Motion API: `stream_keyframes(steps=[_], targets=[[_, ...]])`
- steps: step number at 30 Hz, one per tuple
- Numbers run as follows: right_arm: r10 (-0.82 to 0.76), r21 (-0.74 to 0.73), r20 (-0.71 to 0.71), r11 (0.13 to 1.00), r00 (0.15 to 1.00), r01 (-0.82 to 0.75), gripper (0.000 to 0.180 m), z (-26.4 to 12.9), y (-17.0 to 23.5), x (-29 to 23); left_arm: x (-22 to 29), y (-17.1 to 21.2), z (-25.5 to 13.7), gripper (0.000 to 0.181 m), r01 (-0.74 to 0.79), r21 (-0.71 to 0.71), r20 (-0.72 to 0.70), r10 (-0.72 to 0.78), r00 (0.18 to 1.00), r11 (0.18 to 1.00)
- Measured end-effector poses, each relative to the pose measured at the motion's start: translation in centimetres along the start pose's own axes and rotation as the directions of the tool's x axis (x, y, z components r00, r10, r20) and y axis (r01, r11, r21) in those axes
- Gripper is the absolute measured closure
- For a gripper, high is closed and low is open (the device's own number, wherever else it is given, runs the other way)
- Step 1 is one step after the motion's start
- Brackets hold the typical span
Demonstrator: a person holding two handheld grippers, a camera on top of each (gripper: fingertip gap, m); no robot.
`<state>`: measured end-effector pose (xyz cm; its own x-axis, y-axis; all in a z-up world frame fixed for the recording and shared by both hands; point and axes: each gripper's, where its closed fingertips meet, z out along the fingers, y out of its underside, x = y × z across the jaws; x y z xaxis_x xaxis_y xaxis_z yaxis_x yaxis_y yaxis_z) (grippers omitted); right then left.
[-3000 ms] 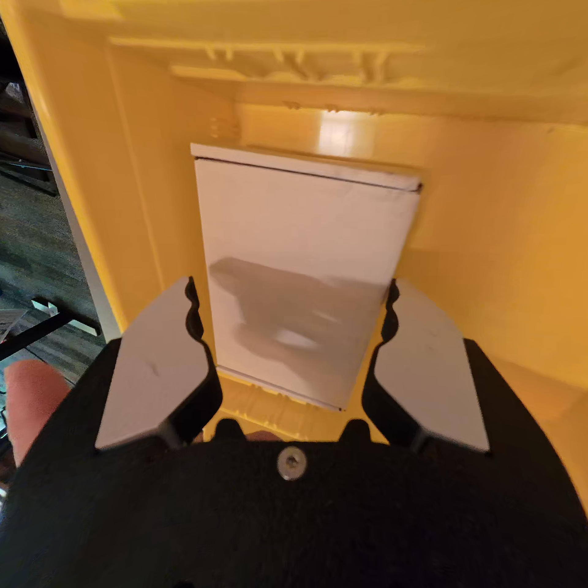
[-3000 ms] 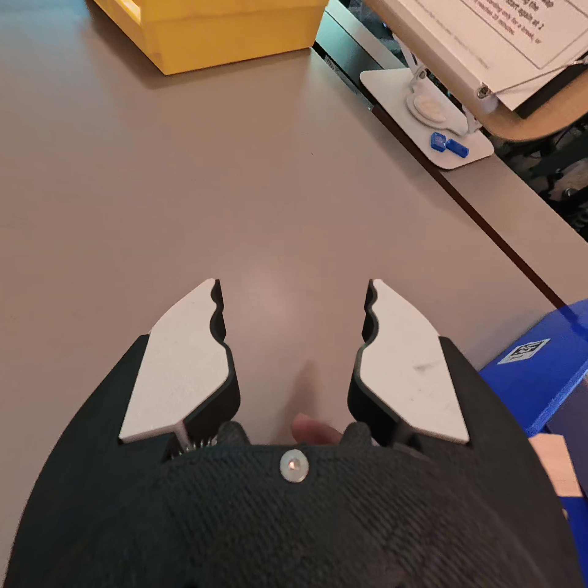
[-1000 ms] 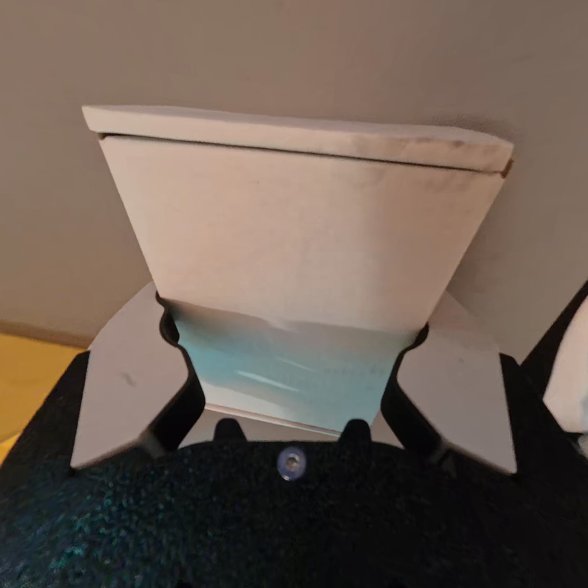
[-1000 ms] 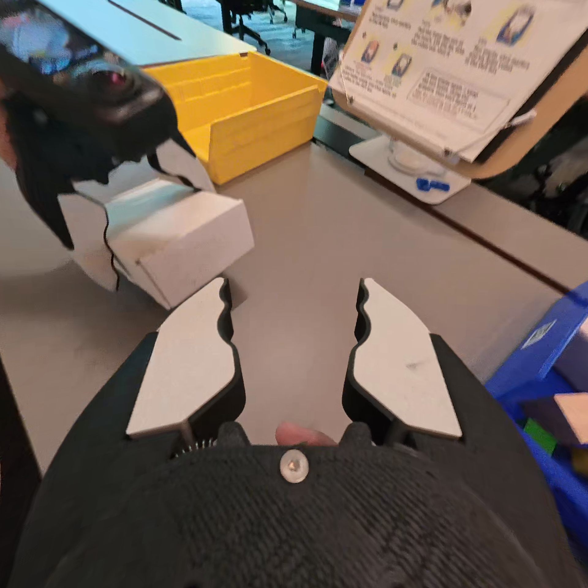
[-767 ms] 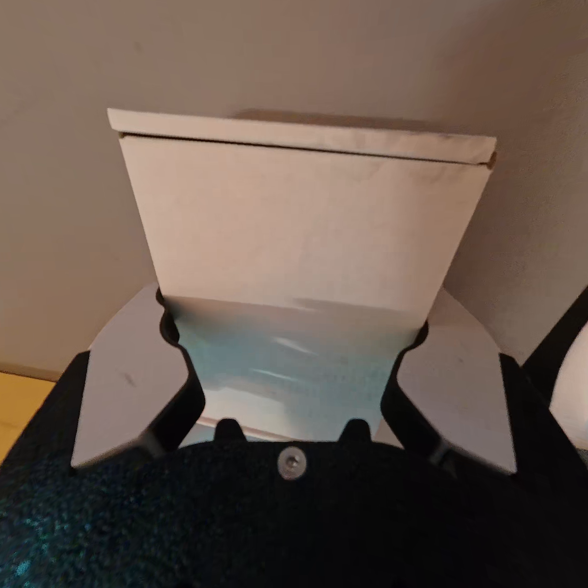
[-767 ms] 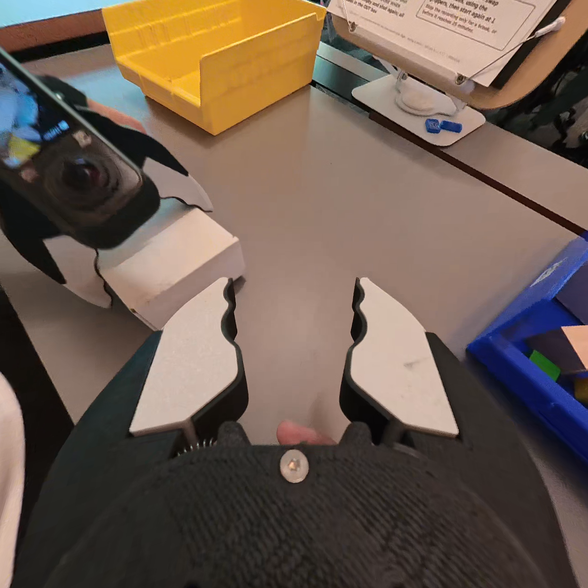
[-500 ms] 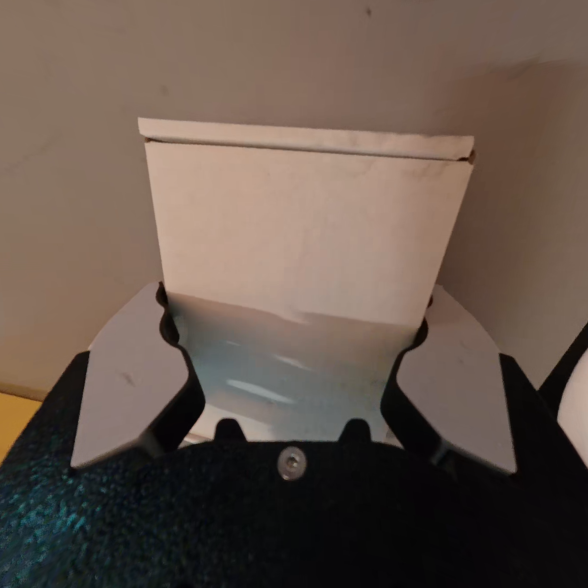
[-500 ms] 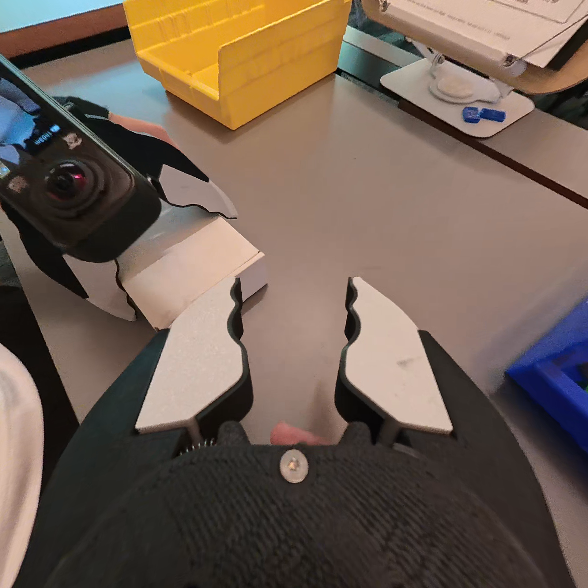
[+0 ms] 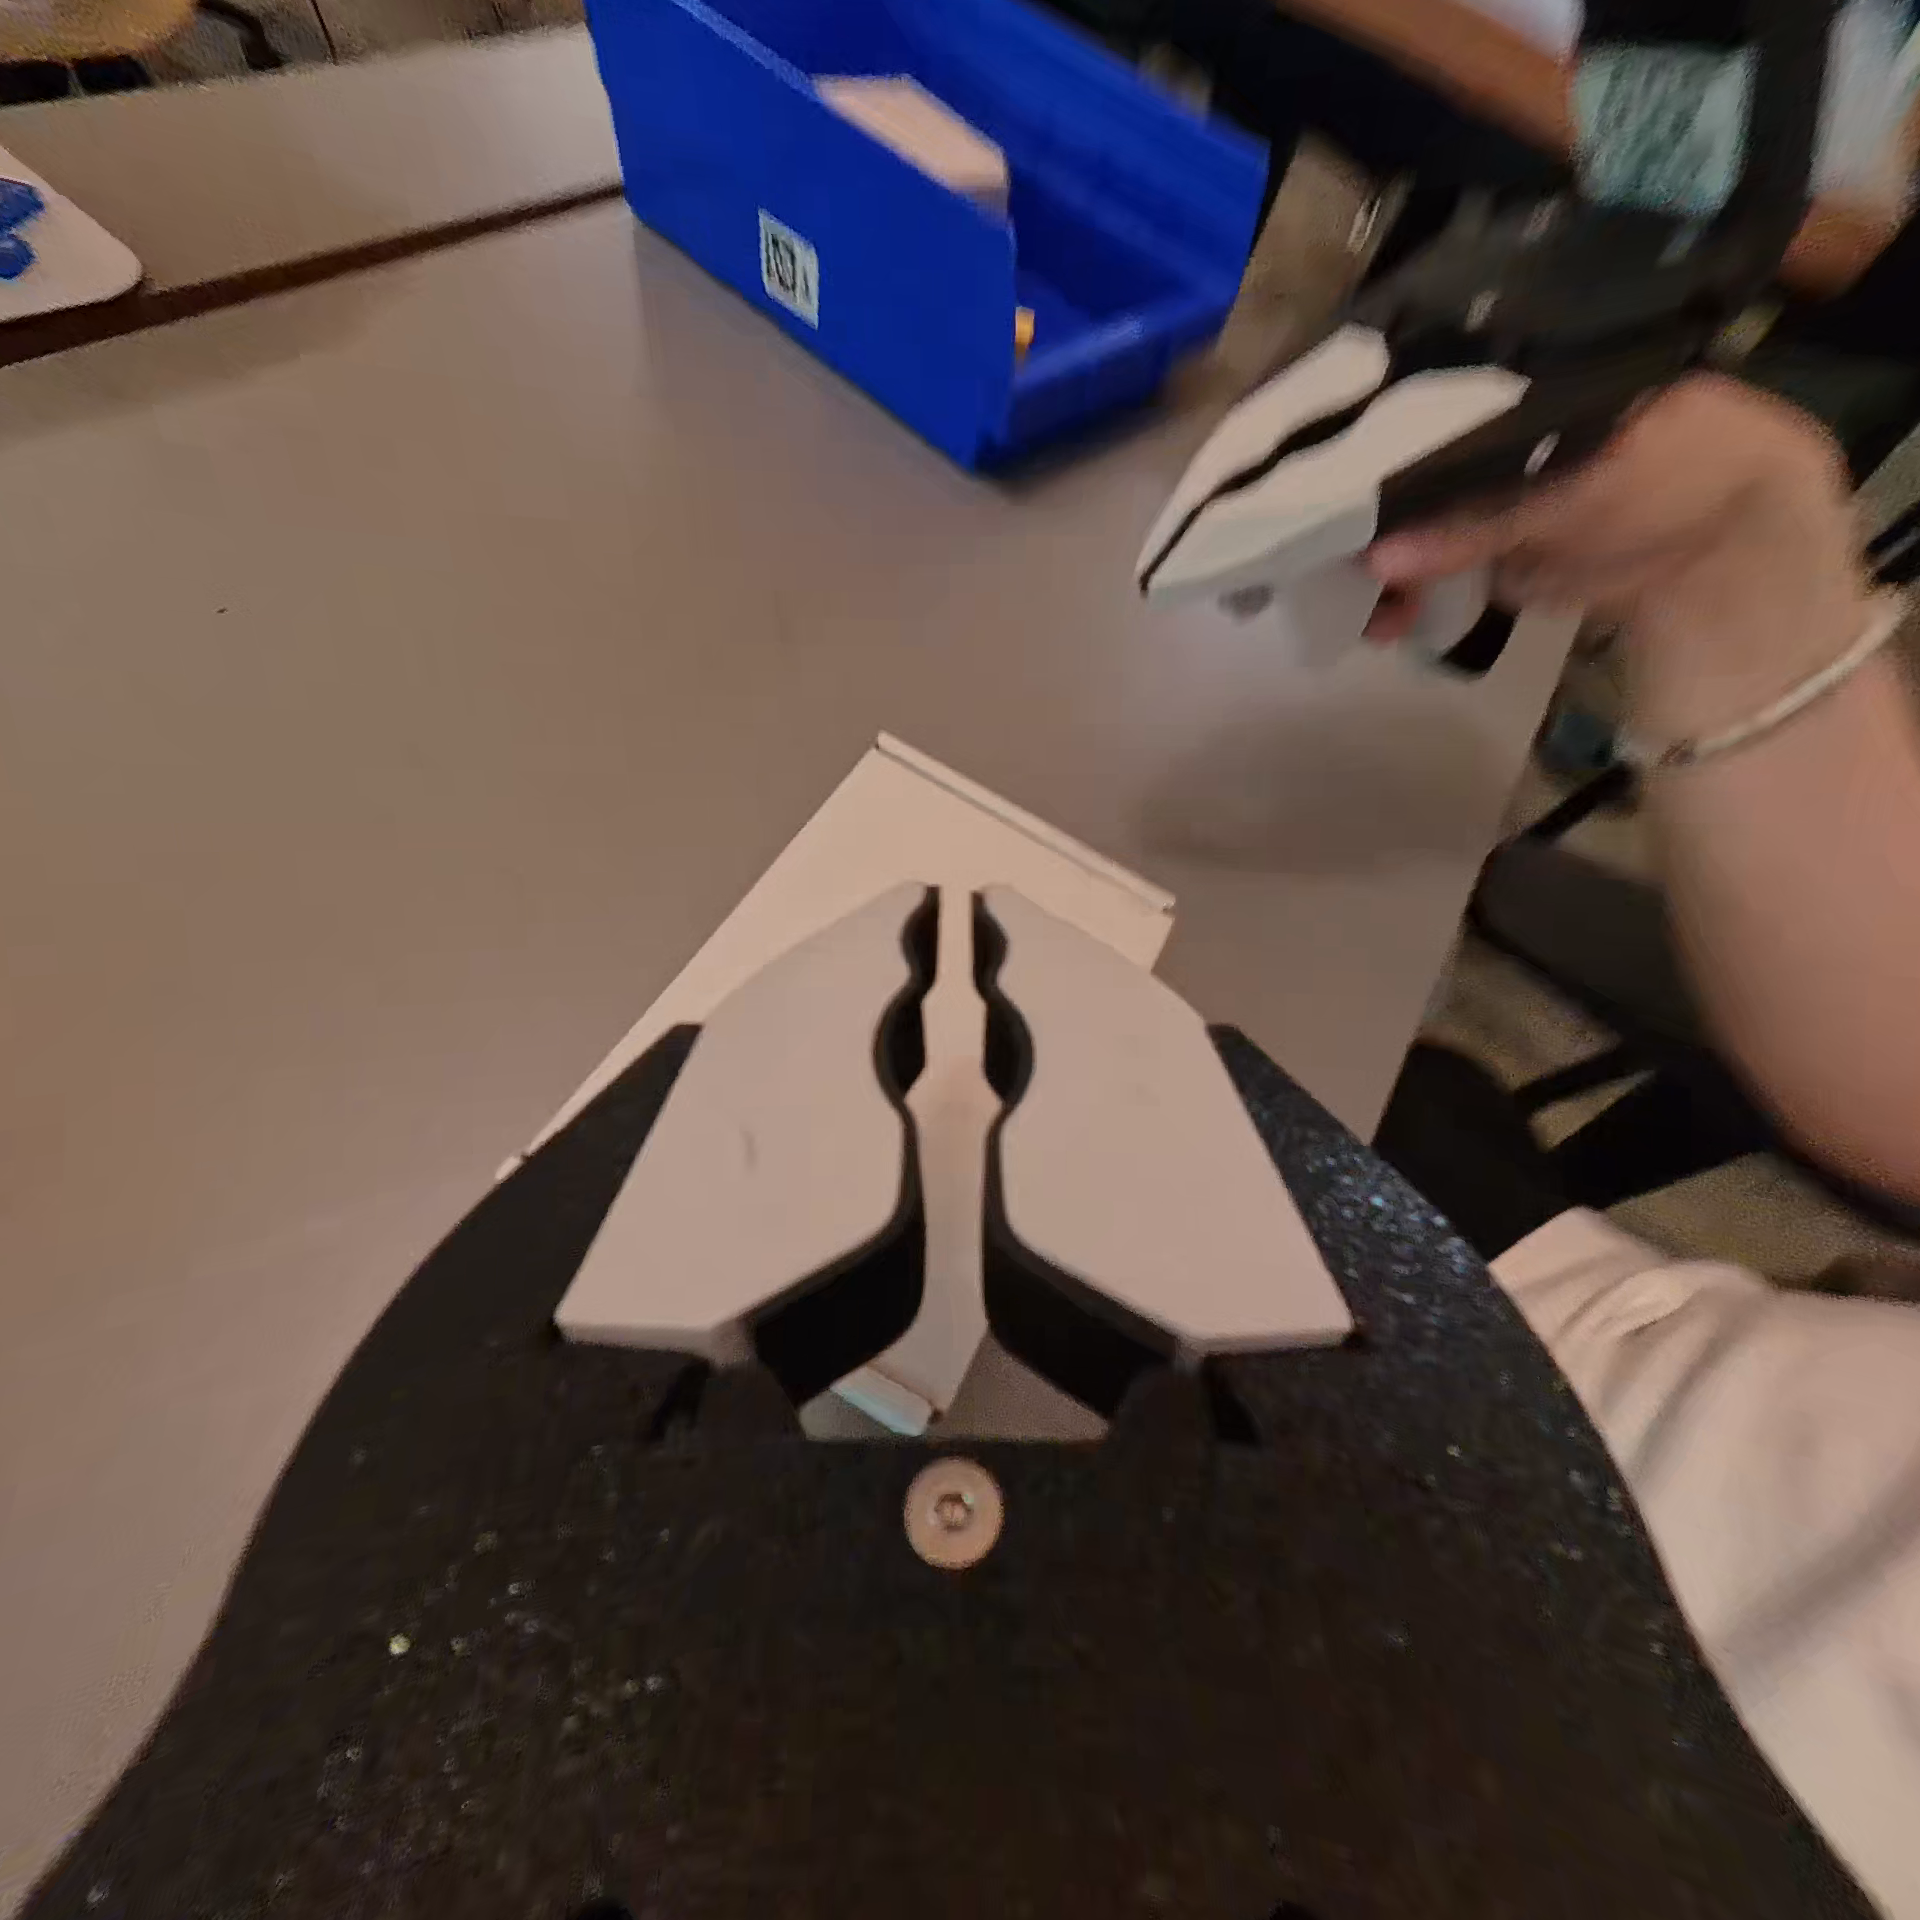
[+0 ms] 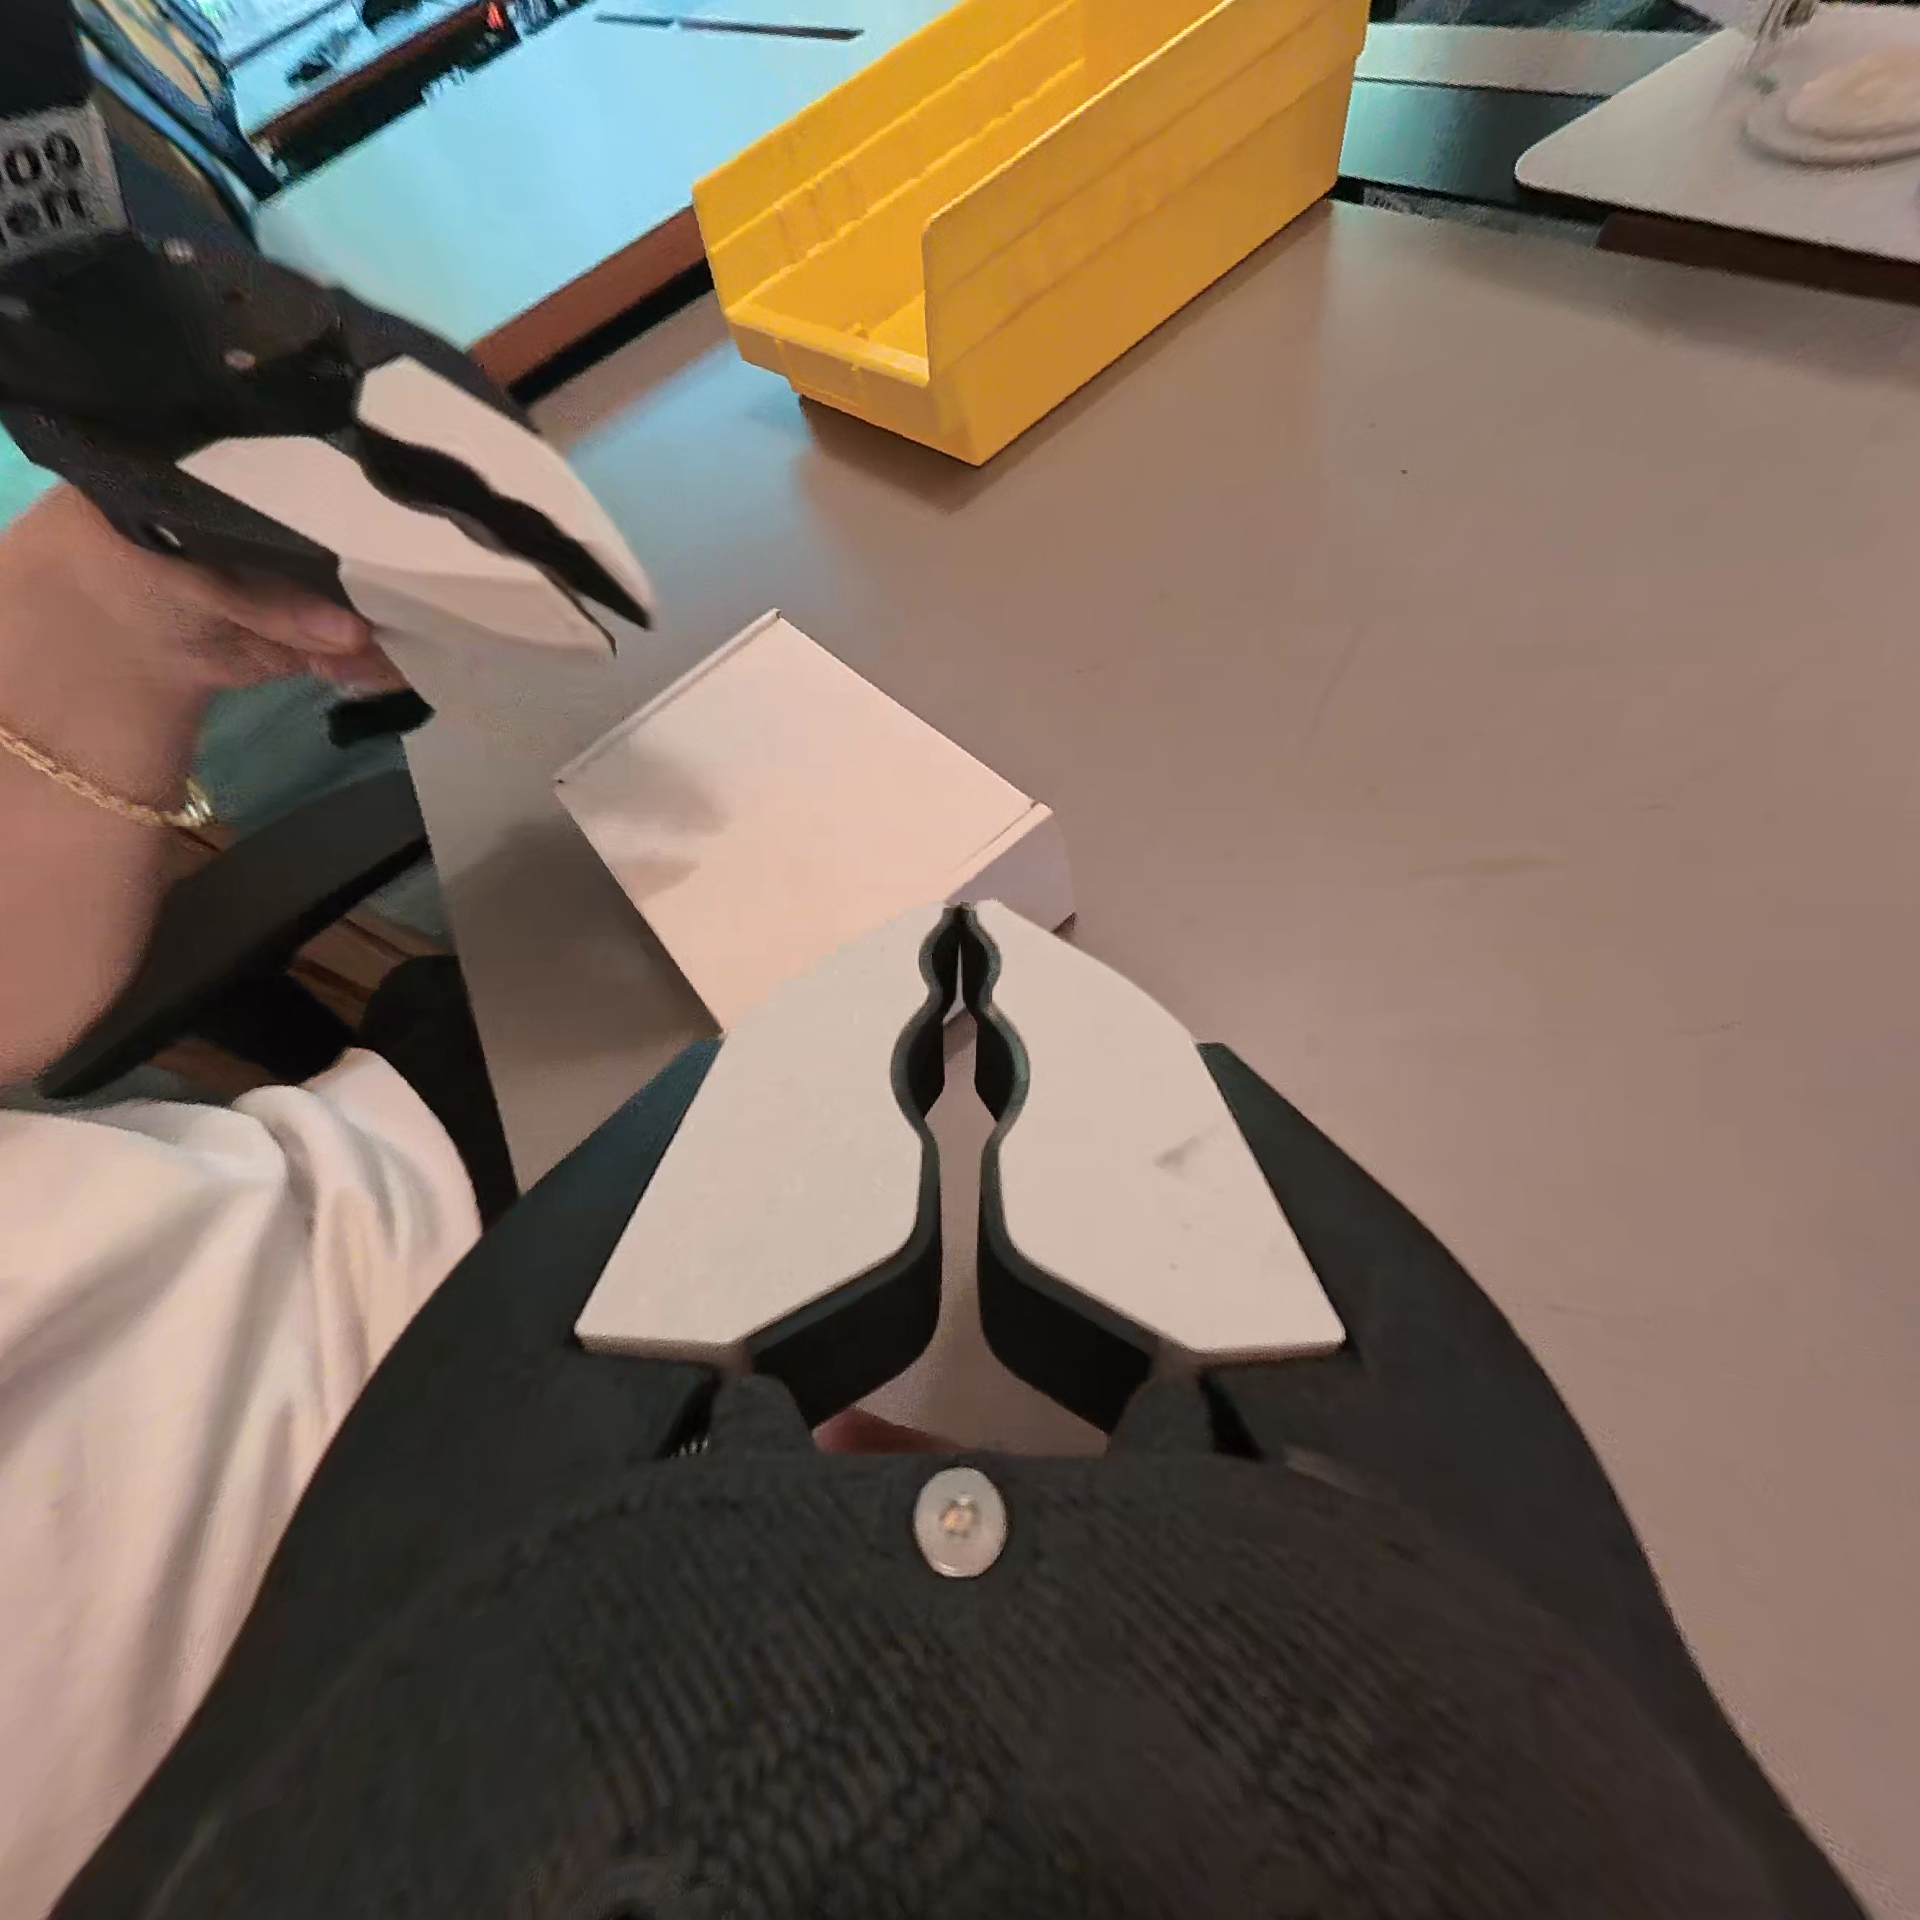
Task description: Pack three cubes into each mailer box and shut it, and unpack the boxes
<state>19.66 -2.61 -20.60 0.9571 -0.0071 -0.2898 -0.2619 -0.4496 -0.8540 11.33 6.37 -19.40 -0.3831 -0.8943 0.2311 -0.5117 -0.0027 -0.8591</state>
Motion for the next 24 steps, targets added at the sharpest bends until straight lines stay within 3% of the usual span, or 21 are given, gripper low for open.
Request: stream_keyframes(steps=[1, 4, 9, 24], targets=[[0.033, 0.013, 0.015, 0.999, 0.999, -0.033, 0.18, 0.1, -0.2, -0.1, -0.2, -0.3, -0.8, 0.181, 0.061, 0.057, -0.021, -0.06, 0.998, 0.996], [0.143, 0.02, 0.112, 0.989, 0.983, -0.146, 0.18, 1.2, -0.2, -1.3, -1.1, 0.5, -2.5, 0.181, 0.211, 0.103, -0.074, -0.204, 0.976, 0.972], [0.235, -0.121, 0.191, 0.969, 0.953, -0.214, 0.18, 5.1, 1.9, -3.0, -2.1, 3.2, -3.1, 0.181, 0.343, 0.052, -0.094, -0.338, 0.937, 0.938], [0.27, -0.204, 0.188, 0.951, 0.944, -0.231, 0.18, 6.1, 3.4, -2.9, -2.0, 4.3, -3.4, 0.172, 0.387, 0.002, -0.136, -0.383, 0.914, 0.922]])
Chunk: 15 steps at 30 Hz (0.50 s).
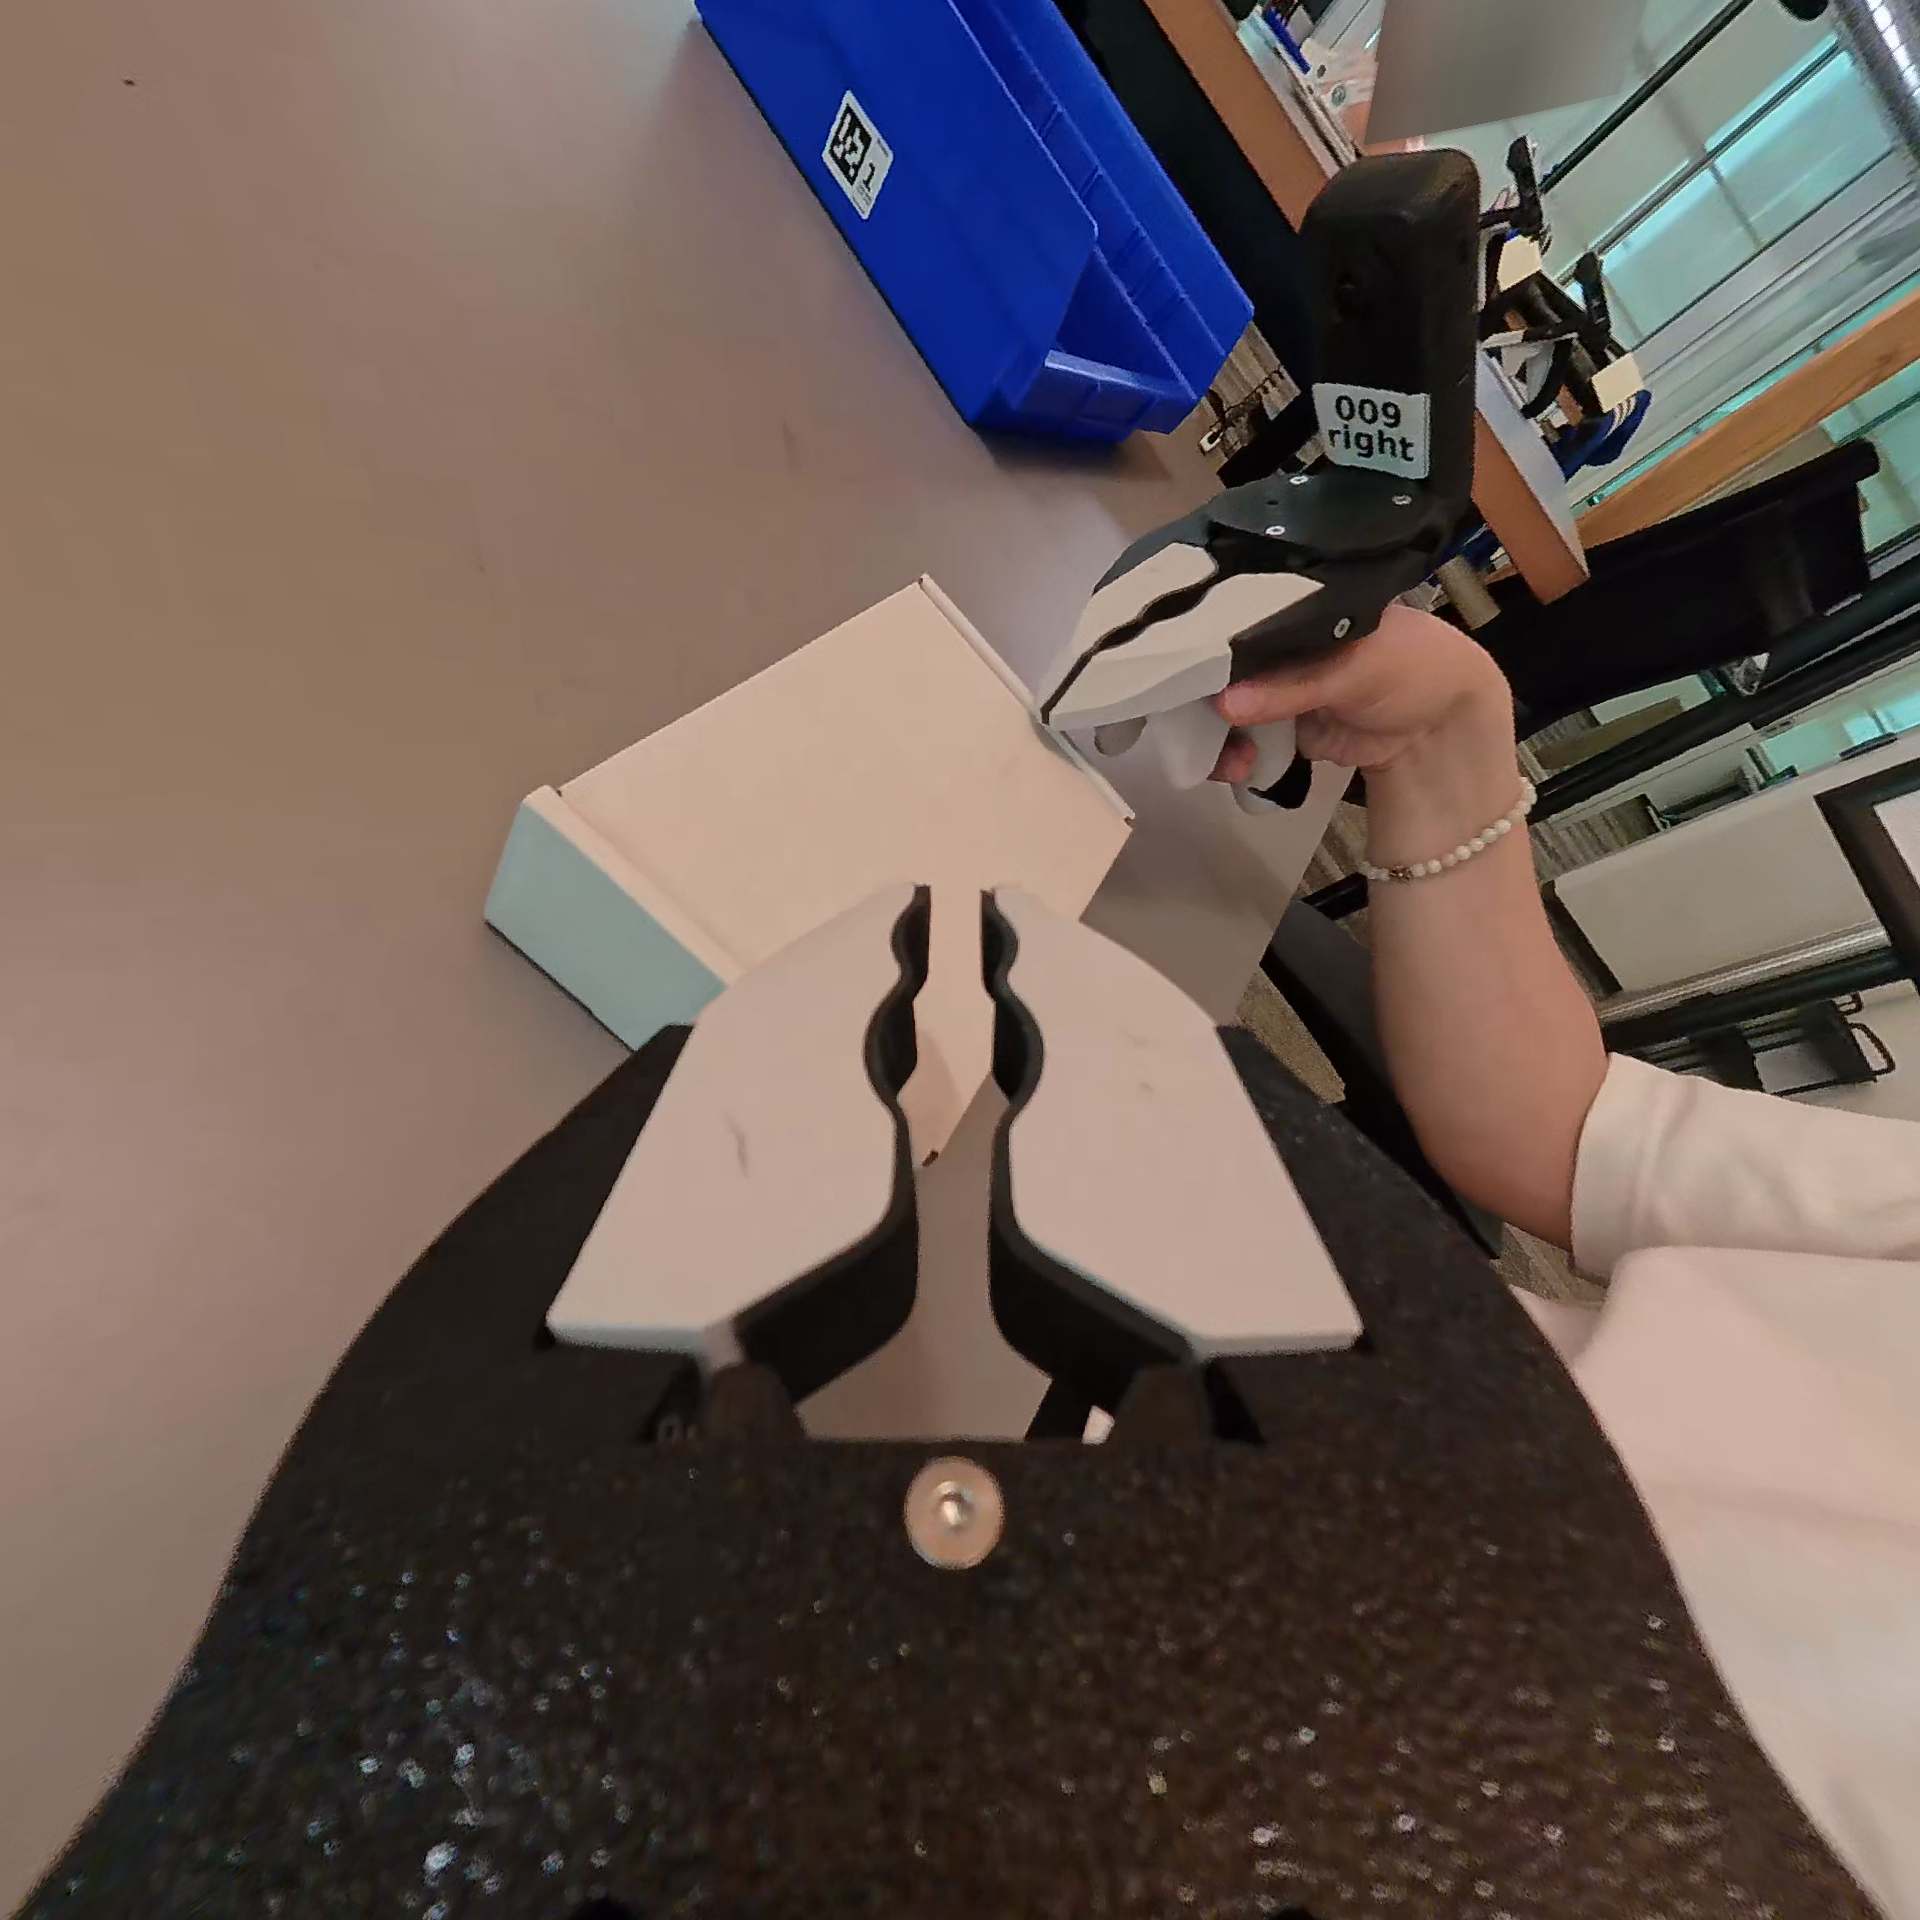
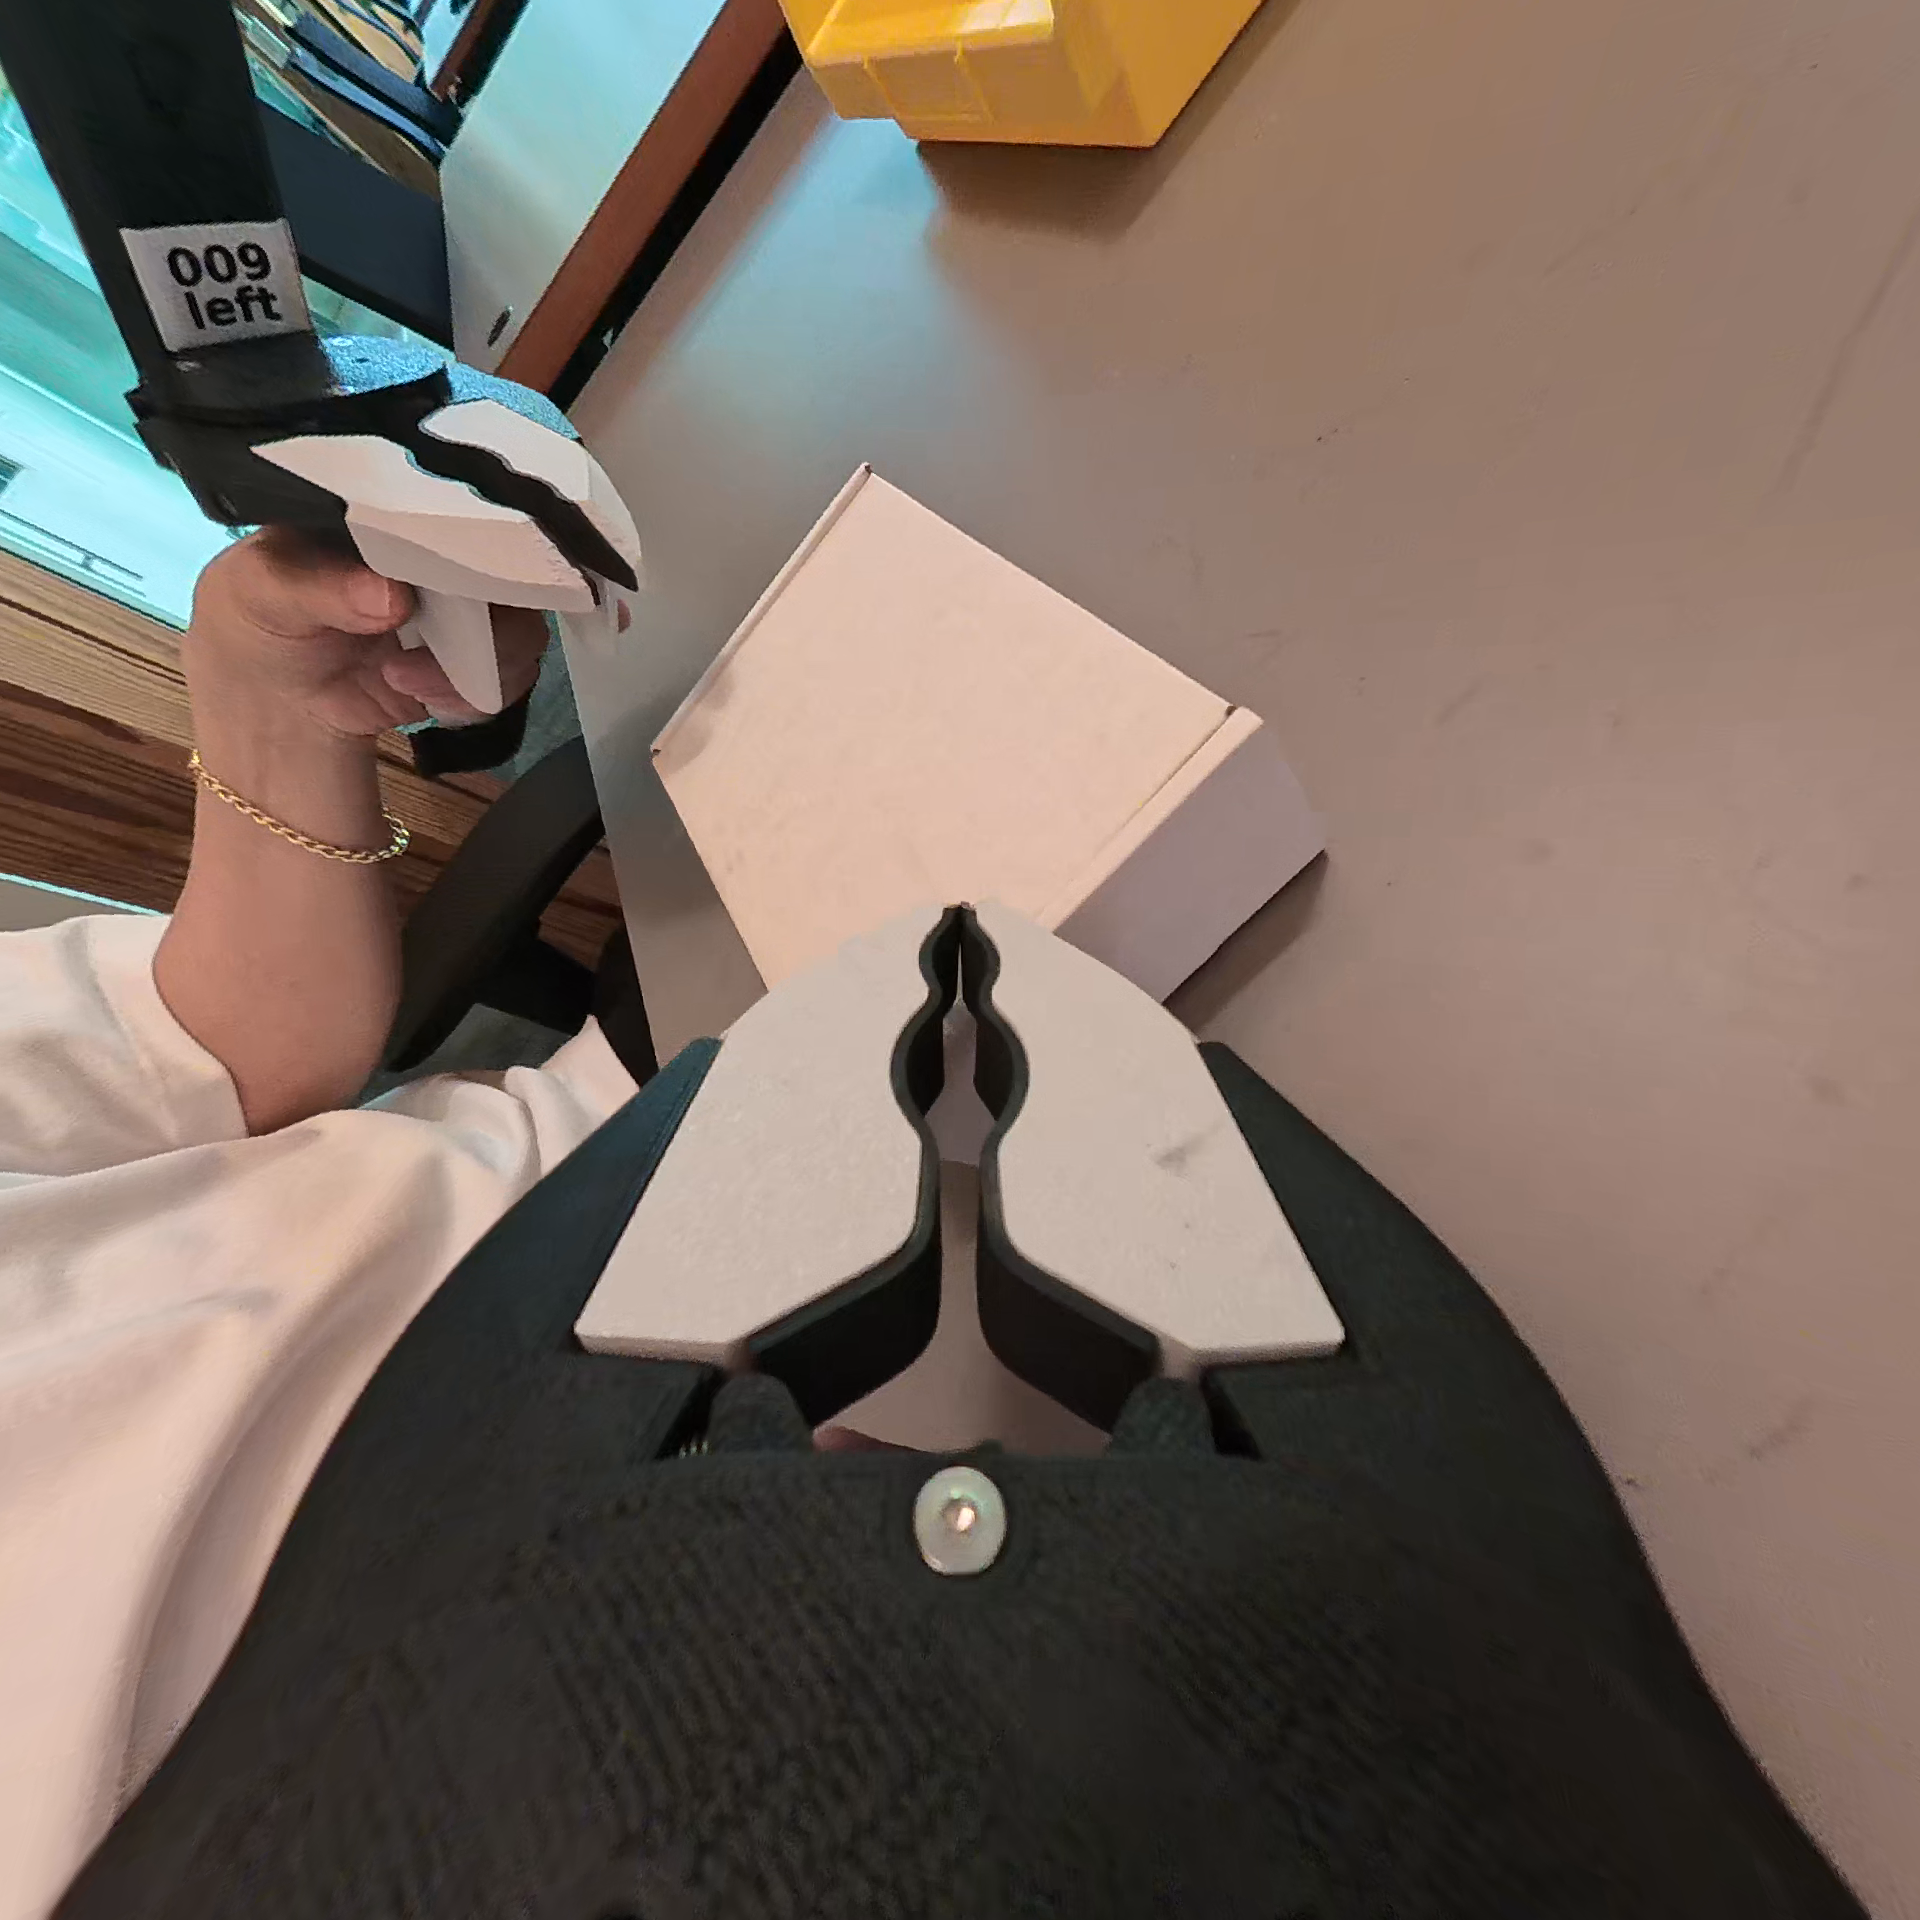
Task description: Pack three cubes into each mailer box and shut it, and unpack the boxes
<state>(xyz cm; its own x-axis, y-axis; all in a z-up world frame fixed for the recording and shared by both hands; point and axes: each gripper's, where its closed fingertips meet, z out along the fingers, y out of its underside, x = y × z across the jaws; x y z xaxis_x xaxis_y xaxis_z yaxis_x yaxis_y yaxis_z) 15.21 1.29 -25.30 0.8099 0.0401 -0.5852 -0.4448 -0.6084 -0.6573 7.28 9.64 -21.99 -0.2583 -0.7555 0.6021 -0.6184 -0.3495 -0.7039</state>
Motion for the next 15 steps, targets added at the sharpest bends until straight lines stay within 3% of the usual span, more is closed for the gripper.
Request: stream_keyframes(steps=[7, 11, 15], targets=[[-0.017, 0.001, -0.009, 1.0, 1.0, 0.017, 0.18, -0.2, 0.0, 0.1, 0.3, -0.7, 0.2, 0.165, 0.067, 0.01, -0.007, -0.067, 0.998, 0.998], [0.008, 0.049, 0.034, 0.999, 0.999, -0.009, 0.18, -1.1, -0.8, -0.7, 0.6, -1.5, 0.0, 0.171, 0.124, 0.035, -0.045, -0.123, 0.991, 0.992], [0.003, -0.036, -0.029, 0.999, 1.0, -0.004, 0.18, -1.3, 0.9, 0.5, 0.0, -1.2, 0.1, 0.171, 0.133, 0.02, -0.008, -0.133, 0.991, 0.991]])
